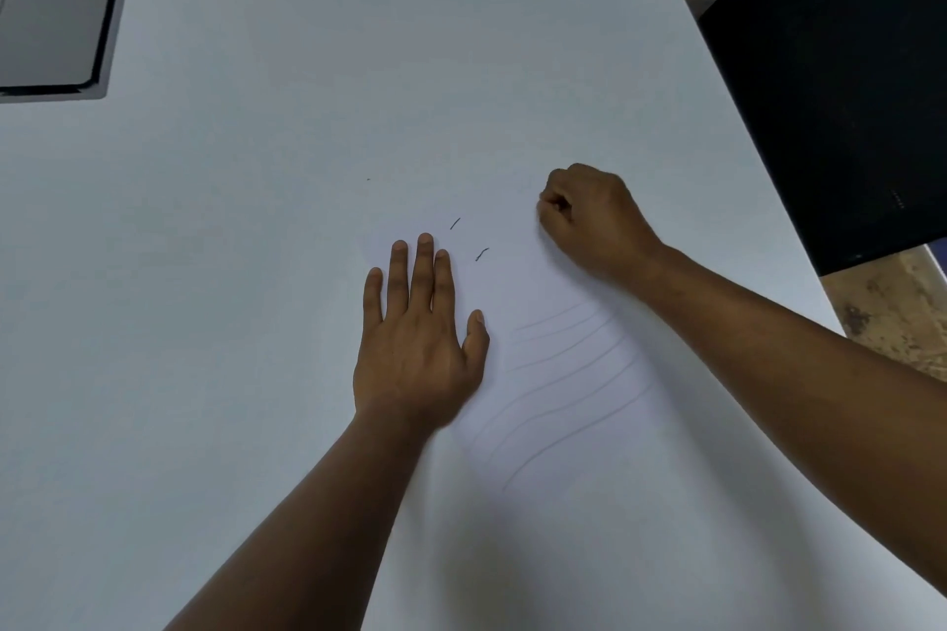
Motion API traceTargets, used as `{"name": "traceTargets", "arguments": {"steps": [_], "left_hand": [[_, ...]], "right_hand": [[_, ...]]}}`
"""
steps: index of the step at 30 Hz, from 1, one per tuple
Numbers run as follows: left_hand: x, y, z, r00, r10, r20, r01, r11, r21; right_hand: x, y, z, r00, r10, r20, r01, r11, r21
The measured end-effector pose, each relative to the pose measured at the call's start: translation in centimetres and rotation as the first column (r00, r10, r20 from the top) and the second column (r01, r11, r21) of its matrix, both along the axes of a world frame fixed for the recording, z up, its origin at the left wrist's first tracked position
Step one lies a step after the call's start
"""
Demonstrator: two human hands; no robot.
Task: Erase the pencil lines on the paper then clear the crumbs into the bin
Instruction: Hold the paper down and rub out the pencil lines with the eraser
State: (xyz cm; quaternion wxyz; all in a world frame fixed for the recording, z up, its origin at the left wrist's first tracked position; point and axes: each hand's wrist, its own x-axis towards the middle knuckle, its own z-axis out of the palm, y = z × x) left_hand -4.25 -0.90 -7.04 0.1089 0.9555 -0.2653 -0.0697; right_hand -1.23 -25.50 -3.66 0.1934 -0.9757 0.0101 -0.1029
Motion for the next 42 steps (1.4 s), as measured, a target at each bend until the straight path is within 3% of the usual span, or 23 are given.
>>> {"name": "traceTargets", "arguments": {"steps": [8, 14, 18, 24, 28, 32, 38, 42], "left_hand": [[0.1, 0.0, -0.1, 1.000, 0.000, 0.016, 0.001, 1.000, -0.024], [0.0, 0.1, -0.1, 0.999, -0.010, 0.031, 0.010, 1.000, 0.000], [-0.1, 0.1, 0.0, 1.000, -0.012, 0.028, 0.011, 1.000, 0.009], [0.0, 0.2, -0.1, 0.999, -0.008, 0.040, 0.008, 1.000, -0.001], [-0.1, 0.0, -0.2, 0.999, -0.016, 0.040, 0.016, 1.000, -0.009], [0.0, 0.1, -0.1, 0.999, -0.006, 0.046, 0.006, 1.000, -0.004], [0.0, 0.0, -0.2, 1.000, 0.003, 0.031, -0.003, 1.000, -0.014], [-0.1, 0.0, -0.4, 0.999, 0.015, 0.032, -0.014, 0.999, -0.044]], "right_hand": [[-1.3, 0.4, 1.7, 0.978, -0.204, 0.034, 0.196, 0.966, 0.168], [-4.2, 4.2, -1.4, 0.996, -0.068, 0.064, 0.062, 0.995, 0.079], [-3.4, 0.6, -1.2, 0.939, -0.303, 0.161, 0.299, 0.953, 0.046], [-6.1, 3.3, -1.6, 0.991, -0.103, 0.086, 0.099, 0.994, 0.049], [-5.1, -0.1, -1.1, 0.949, -0.285, 0.137, 0.284, 0.958, 0.031], [-6.3, 2.6, -1.4, 0.988, -0.123, 0.092, 0.118, 0.991, 0.063], [-5.2, 0.6, -0.9, 0.930, -0.345, 0.129, 0.343, 0.938, 0.043], [-7.6, 6.8, -0.6, 0.969, -0.230, 0.096, 0.209, 0.959, 0.192]]}}
